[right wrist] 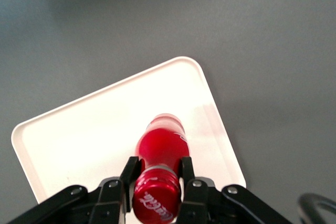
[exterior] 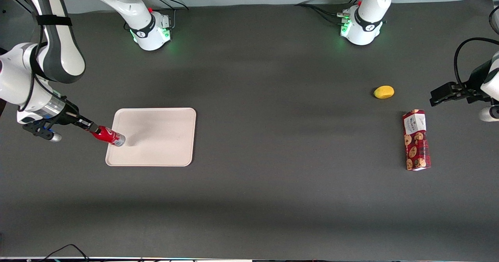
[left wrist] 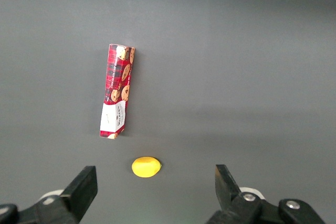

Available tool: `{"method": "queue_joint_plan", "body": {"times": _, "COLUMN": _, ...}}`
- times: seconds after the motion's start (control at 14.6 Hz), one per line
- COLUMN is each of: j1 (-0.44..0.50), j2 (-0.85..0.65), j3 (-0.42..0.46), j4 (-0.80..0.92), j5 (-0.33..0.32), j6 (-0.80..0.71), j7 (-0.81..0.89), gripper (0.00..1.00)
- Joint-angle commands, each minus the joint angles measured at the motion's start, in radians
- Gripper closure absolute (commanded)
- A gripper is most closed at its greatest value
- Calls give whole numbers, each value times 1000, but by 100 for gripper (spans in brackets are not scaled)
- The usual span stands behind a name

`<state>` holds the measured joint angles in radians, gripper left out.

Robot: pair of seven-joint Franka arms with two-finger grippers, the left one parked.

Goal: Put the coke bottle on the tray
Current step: 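Lower the bottle onto the tray and stand it upright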

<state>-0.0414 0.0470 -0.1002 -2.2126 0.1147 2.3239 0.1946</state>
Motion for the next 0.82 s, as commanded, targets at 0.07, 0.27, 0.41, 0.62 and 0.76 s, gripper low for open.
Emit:
{"method": "queue_joint_plan", "body": {"times": 0.07, "j1": -5, "j2": 54, "j3": 17, "j4": 2, "j5": -53, "j6": 17, "j7": 29, "gripper": 100}}
{"method": "queue_joint_plan", "body": {"times": 0.27, "j1": -9, "j2": 83, "j3": 16, "j4": 7, "j5": -98, "j6": 20, "j7": 31, "gripper": 100}}
{"method": "queue_joint_plan", "body": {"times": 0.41, "j1": -12, "j2": 96, "j3": 16, "j4": 8, "j5": -98, "j6": 40, "j7": 31, "gripper": 100}}
{"method": "queue_joint_plan", "body": {"times": 0.62, "j1": -17, "j2": 99, "j3": 14, "j4": 21, "j5": -98, "j6": 37, "j7": 31, "gripper": 76}}
{"method": "queue_joint_plan", "body": {"times": 0.76, "j1": -17, "j2": 113, "j3": 14, "j4": 43, "j5": -98, "j6": 29, "j7": 37, "gripper": 48}}
